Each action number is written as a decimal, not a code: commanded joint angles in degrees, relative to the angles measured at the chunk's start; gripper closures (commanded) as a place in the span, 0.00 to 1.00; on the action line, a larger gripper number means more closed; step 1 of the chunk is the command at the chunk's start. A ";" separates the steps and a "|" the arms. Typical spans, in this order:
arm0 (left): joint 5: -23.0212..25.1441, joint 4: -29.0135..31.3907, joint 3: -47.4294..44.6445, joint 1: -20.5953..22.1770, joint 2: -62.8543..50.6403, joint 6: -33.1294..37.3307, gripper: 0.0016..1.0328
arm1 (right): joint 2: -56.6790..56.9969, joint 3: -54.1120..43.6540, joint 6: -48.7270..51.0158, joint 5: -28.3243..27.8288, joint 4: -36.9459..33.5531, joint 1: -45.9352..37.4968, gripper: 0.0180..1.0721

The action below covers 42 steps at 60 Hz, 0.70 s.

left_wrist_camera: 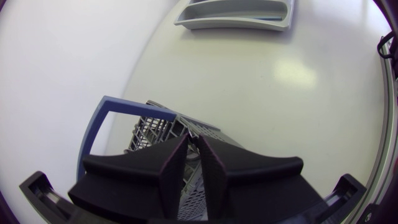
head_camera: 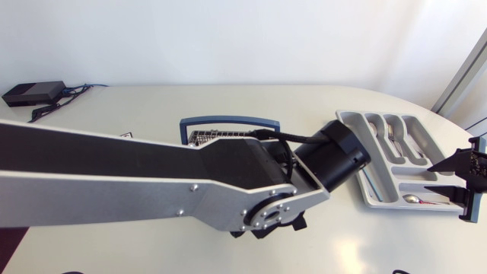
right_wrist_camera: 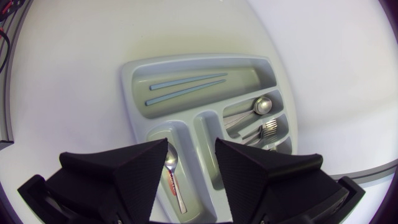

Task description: Transfer all utensils from the basket to the drawer tray.

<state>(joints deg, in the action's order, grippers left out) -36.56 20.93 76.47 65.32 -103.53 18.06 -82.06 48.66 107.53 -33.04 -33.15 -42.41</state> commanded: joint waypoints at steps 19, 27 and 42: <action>-1.06 -0.63 0.88 -0.54 3.15 0.57 0.97 | 2.78 -4.19 -4.87 -0.54 -0.25 3.48 0.34; -0.97 -0.89 0.79 -0.54 5.26 0.57 0.97 | 3.14 -5.07 -6.10 -0.54 0.19 4.71 0.33; -0.09 -1.68 1.23 -0.54 9.92 0.48 0.97 | 6.21 -6.21 -10.49 -0.89 -0.52 7.43 0.29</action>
<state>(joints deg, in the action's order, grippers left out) -36.64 19.57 76.47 64.79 -95.96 18.06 -77.47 44.29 99.44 -33.26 -32.99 -36.16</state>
